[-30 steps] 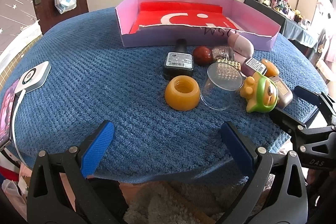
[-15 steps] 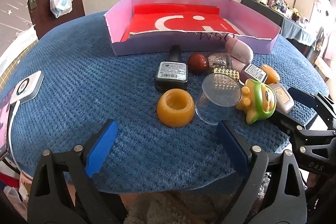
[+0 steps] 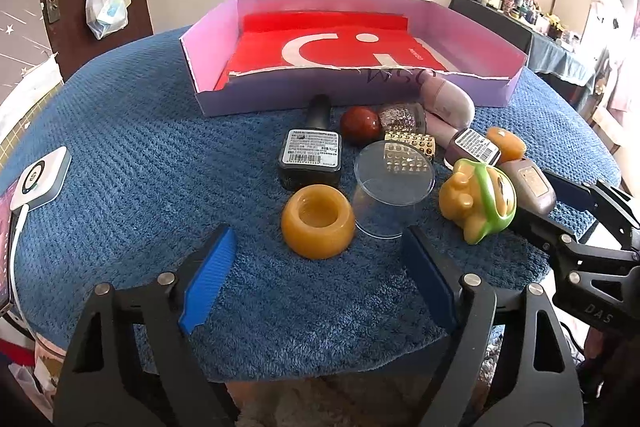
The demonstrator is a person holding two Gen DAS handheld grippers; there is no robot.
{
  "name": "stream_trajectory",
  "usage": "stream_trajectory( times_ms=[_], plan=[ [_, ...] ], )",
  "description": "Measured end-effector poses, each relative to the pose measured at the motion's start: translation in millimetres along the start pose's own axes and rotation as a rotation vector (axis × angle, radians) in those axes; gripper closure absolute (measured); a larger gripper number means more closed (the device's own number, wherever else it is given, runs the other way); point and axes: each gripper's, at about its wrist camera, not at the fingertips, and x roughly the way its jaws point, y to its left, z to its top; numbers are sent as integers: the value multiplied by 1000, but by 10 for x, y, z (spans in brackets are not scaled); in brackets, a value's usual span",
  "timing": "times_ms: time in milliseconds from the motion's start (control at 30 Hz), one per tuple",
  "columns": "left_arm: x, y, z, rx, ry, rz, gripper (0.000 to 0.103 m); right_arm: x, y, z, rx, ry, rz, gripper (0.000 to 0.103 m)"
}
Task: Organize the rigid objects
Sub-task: 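Move the left tool toward the orange ring while the right tool approaches the brown square case, then close the left tool on the orange ring while the right tool grips the brown case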
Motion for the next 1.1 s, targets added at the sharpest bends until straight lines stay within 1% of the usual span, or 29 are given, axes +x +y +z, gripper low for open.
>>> stream_trajectory(
  times_ms=[33,100,167,200,267,333,367,400,433,467,567,733,867,1100],
  plan=[
    [0,3,3,0,-1,0,22,-5,-5,-6,3,-2,-2,42],
    [1,-3,8,-1,-4,-1,28,6,-9,0,12,-2,-4,42],
    [12,-9,30,-4,-6,-2,30,31,7,23,11,-5,-9,42],
    [20,-17,41,-3,-7,-5,32,43,17,37,9,-6,-14,43],
    [36,-32,61,-2,-9,-4,33,71,24,61,12,-9,-15,43],
    [45,-51,67,6,-15,2,39,88,29,66,9,-11,-23,46],
    [43,-65,68,10,-16,-1,47,85,27,64,9,-12,-21,46],
    [35,-70,71,12,-20,5,57,78,20,60,10,-13,-17,46],
    [31,-63,75,12,-22,7,63,72,12,57,12,-12,-13,47],
    [27,-45,80,6,-22,2,67,62,0,54,16,-11,-8,47],
    [24,23,92,-22,-15,-26,67,27,-33,49,27,-15,3,47],
    [-15,51,73,-20,-18,-14,67,-66,-68,91,39,-40,21,47],
    [-85,75,92,-25,-40,-17,67,-115,-50,159,39,-59,44,47],
    [-219,110,233,-18,-100,-13,67,-163,31,317,17,-94,82,47]
  ],
)
